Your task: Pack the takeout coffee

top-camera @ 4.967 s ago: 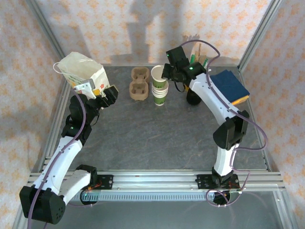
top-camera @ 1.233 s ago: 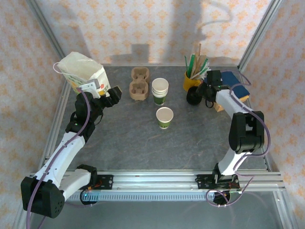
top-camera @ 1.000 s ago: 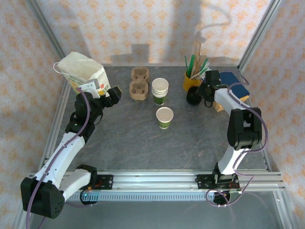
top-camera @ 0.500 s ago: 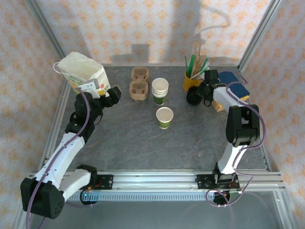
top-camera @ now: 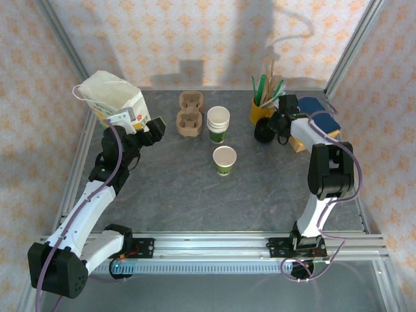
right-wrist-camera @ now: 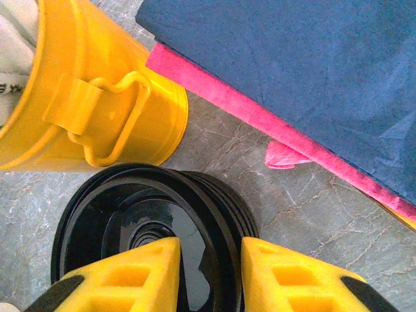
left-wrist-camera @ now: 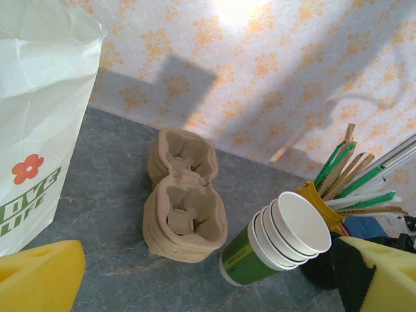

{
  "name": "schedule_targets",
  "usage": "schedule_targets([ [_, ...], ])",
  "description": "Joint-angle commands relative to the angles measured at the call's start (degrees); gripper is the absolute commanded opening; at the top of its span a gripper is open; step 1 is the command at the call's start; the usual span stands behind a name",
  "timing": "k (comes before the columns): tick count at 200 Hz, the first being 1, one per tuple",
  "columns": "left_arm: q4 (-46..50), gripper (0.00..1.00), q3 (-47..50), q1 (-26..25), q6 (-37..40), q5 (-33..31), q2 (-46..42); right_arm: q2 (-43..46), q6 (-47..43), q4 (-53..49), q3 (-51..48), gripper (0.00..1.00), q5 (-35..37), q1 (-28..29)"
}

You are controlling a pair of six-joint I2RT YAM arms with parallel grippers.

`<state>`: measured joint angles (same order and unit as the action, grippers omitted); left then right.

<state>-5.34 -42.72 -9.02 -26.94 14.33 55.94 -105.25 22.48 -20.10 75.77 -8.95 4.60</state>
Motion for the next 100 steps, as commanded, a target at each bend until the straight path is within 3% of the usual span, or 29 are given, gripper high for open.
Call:
schedule_targets([
  [1,0.6,0.98,-2.0,-0.4,1.0,-1.0,-1.0,-0.9,-0.2,0.2,1.4,0.32,1.4,0.1],
  [100,0.7,0.98,-1.8,-0.4,1.0,-1.1,-1.3,-1.4,0.2,0.6,0.9,0.23,0.9,0.1],
])
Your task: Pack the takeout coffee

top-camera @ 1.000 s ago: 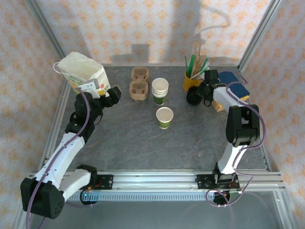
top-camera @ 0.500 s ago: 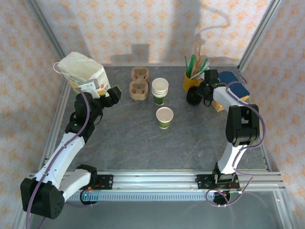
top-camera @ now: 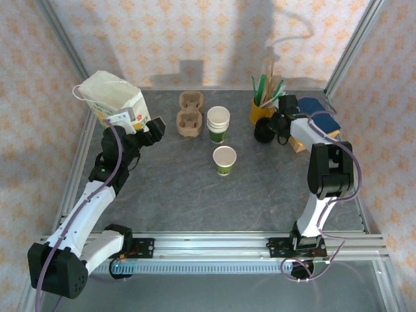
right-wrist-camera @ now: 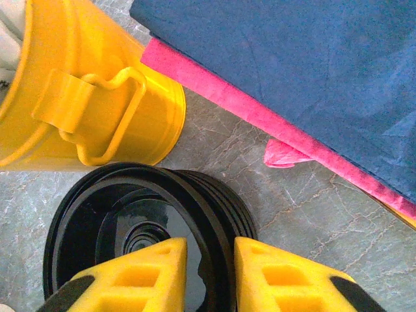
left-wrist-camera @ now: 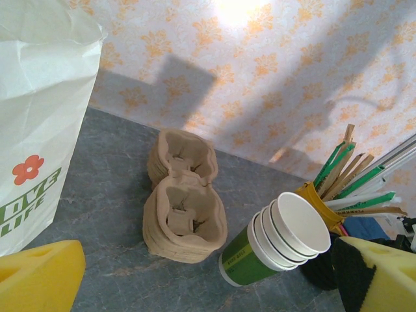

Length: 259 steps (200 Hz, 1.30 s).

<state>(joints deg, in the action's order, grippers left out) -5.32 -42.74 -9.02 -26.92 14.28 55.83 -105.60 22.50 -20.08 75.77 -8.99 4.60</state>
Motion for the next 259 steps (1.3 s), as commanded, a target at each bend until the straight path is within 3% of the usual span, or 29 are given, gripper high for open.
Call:
schedule_targets([
  [1,0.6,0.98,-1.7,-0.5,1.0,-1.1,-1.2,-1.0,0.1,0.6,0.9,0.23,0.9,0.1],
  [87,0.8,0.97,-1.7,-0.5,1.1,-1.2,-1.6,1.4,-0.2,0.4,0.7,0.12,0.7,0.1],
  [163,0.8,0.98,-2.1,-0.4,1.2,0.0,-1.7,9.6,-2.1,-1.1,-1.7,0.09,-0.8,0.1],
  [212,0.7,0.98,-3.5,-1.6,0.9,2.9,-0.7,20.0,-3.4,-2.6,-7.0,0.08,-3.5,0.9],
  [259,1.4,0.98,-9.8,-7.2,-1.6,11.7,6.7,29.7,-2.7,-6.1,-8.9,0.08,-4.4,5.8],
])
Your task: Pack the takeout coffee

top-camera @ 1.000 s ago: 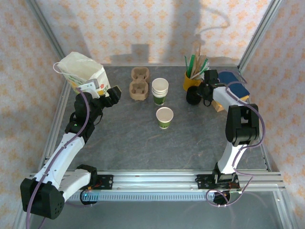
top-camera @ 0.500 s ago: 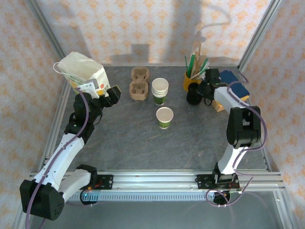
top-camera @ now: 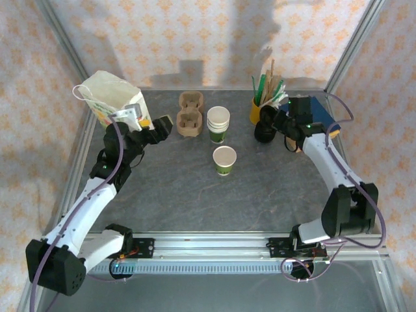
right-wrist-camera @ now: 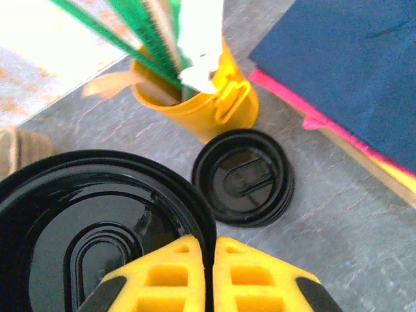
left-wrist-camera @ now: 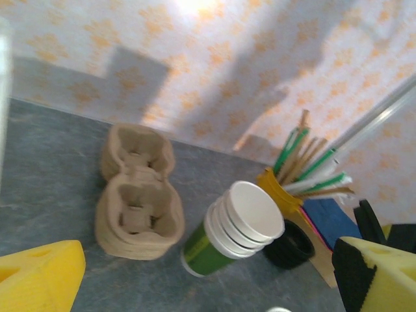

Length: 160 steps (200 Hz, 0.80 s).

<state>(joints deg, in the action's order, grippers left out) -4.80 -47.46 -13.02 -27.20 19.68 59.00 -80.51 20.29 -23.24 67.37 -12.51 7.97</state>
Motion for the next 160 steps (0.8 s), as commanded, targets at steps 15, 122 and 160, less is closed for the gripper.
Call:
schedule_targets([
  [15,1.8,0.98,-8.3,-6.6,-1.8,8.6,6.7,7.1,0.5,-3.4,-0.6,0.08,-2.0,4.0],
  [122,-0.1,0.96,-21.5,-17.9,-10.5,16.0,22.0,8.4,4.6,-0.3,0.5,0.07,-3.9,15.9],
  [160,-0.4,0.85,-23.0,-19.4,-12.5,17.8,26.0,6.2,4.3,-0.4,1.3,0.07,-3.3,18.4],
])
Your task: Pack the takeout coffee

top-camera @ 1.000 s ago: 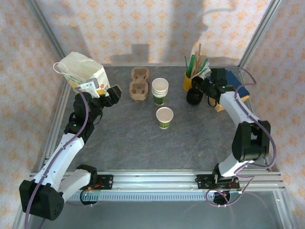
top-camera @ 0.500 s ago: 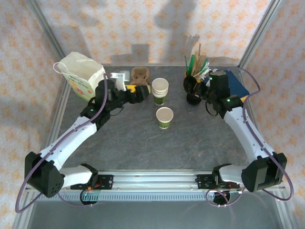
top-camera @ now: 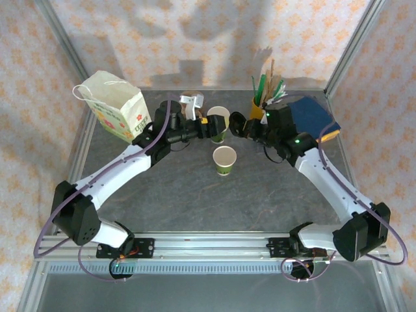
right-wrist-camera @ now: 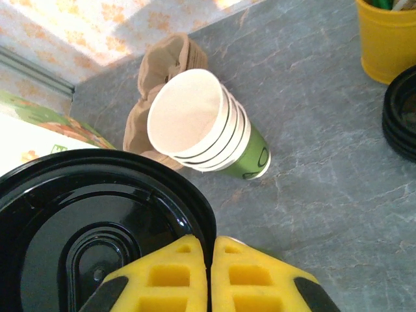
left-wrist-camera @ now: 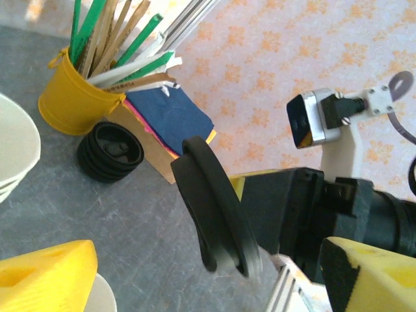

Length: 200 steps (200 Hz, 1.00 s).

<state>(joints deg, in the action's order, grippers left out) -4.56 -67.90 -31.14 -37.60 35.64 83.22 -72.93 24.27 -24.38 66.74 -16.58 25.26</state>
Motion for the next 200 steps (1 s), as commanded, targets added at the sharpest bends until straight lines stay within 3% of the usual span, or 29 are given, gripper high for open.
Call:
schedule_targets([
  [1,-0.6,0.85,-2.6,-1.3,-2.1,1.8,1.9,-1.3,0.3,0.7,1.9,0.07,0.9,1.2],
  [60,0.3,0.68,-3.9,-2.1,-2.6,1.6,4.8,-2.8,-0.3,0.4,2.7,0.07,1.1,2.2],
  [77,0.4,0.58,-4.2,-2.1,-3.2,2.0,5.8,-2.7,-0.3,0.5,2.9,0.07,1.1,2.5],
  [143,0.7,0.35,-5.2,-2.1,-3.6,2.5,7.0,-3.0,-1.2,0.3,3.6,0.07,1.6,3.0],
  [170,1.0,0.21,-5.1,-1.9,-3.2,2.7,6.7,-2.5,-2.0,1.4,2.9,0.12,1.6,3.0],
  [200,-0.8,0.13,-3.3,-1.1,-4.6,4.0,5.9,-1.2,-4.3,3.8,2.0,0.20,2.0,3.0],
])
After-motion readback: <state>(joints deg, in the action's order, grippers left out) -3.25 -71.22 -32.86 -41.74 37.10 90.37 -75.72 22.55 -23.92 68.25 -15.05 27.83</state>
